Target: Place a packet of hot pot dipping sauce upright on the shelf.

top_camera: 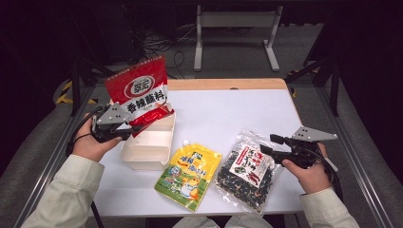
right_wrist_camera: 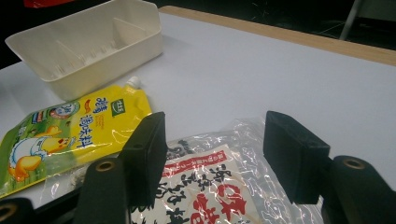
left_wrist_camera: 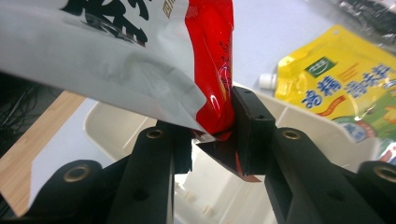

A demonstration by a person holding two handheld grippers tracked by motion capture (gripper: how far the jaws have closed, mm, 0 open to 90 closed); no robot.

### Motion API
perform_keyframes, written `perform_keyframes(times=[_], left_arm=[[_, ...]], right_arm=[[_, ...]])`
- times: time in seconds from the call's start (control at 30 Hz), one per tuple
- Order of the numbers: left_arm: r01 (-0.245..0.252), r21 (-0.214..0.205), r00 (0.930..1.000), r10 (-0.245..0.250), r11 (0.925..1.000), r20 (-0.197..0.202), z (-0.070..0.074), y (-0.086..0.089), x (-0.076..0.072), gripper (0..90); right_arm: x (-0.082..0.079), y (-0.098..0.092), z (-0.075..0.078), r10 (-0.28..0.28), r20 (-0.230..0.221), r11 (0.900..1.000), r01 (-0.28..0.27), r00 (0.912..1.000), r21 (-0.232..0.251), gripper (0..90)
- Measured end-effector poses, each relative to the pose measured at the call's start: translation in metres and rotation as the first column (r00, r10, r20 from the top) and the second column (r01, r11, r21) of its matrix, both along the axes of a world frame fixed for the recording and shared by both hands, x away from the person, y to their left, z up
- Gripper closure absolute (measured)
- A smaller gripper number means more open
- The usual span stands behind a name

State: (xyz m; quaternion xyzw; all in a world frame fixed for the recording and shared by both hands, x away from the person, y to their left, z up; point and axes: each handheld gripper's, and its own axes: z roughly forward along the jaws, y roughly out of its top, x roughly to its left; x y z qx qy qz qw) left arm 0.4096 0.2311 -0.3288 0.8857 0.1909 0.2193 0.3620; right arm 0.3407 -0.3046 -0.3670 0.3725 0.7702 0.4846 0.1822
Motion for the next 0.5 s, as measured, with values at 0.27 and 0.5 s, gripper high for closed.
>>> perform_keyframes(times=[0.27,0.5], left_arm=[[-0.02,0.047,0.9998,0.02,0.9987,-0.001,0.001,0.003,0.013,70.6],[-0.043,0.073,0.999,0.043,0.9964,-0.005,-0.003,0.006,0.03,70.6]], right_arm=[[-0.002,-0.001,-0.002,-0.003,-0.009,1.0,0.003,1.0,0.001,40.0],[-0.006,-0.003,-0.004,-0.007,-0.016,1.0,0.007,0.9999,0.007,39.5]])
